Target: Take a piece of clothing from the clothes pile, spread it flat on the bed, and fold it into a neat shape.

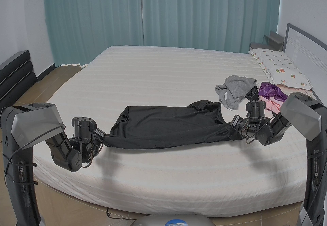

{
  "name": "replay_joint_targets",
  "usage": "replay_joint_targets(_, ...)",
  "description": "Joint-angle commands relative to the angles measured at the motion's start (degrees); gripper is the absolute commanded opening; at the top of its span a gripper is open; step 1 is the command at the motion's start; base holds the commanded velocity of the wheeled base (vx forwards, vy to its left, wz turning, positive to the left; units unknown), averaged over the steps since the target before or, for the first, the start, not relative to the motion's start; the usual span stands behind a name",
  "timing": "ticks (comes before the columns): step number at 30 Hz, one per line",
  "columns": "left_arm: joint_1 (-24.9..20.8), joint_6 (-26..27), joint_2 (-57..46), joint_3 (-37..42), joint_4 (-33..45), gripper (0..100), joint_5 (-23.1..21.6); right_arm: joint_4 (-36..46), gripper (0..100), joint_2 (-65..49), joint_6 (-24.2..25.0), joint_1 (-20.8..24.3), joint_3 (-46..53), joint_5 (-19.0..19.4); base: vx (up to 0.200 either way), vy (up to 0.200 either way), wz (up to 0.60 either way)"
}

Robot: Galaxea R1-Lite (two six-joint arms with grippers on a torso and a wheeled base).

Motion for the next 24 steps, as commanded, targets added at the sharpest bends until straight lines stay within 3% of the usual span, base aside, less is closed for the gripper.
replay_joint_targets(1,0.33,-0.05,0.48,-0.18,-0.04,0,0.01,0.04,0,1.70,-0.02,0.07,-1.69,0.07,0.000,0.000,0.00)
replay_joint_targets(2,0.33,-0.05,0.48,-0.18,-0.04,0,0.01,0.04,0,1.79,-0.02,0.07,-1.78,0.07,0.000,0.000,0.00)
replay_joint_targets(3,0.33,0.04,0.65,-0.18,-0.04,0,0.01,0.04,100,2.58,0.07,0.07,-2.57,-0.02,0.000,0.000,0.00)
replay_joint_targets(11,0.24,0.13,1.97,-0.01,-0.13,0,-0.07,-0.05,100,2.67,0.24,-0.02,-2.66,0.60,0.000,0.000,0.00)
replay_joint_targets(17,0.15,0.22,2.41,0.26,-0.04,0,-0.16,-0.40,100,-2.96,-0.81,0.24,6.22,5.17,0.000,0.000,0.00)
replay_joint_targets(24,-0.11,0.13,2.32,0.52,-0.04,0,-0.16,-0.49,100,-1.90,-5.03,1.91,11.40,5.34,0.000,0.000,0.00)
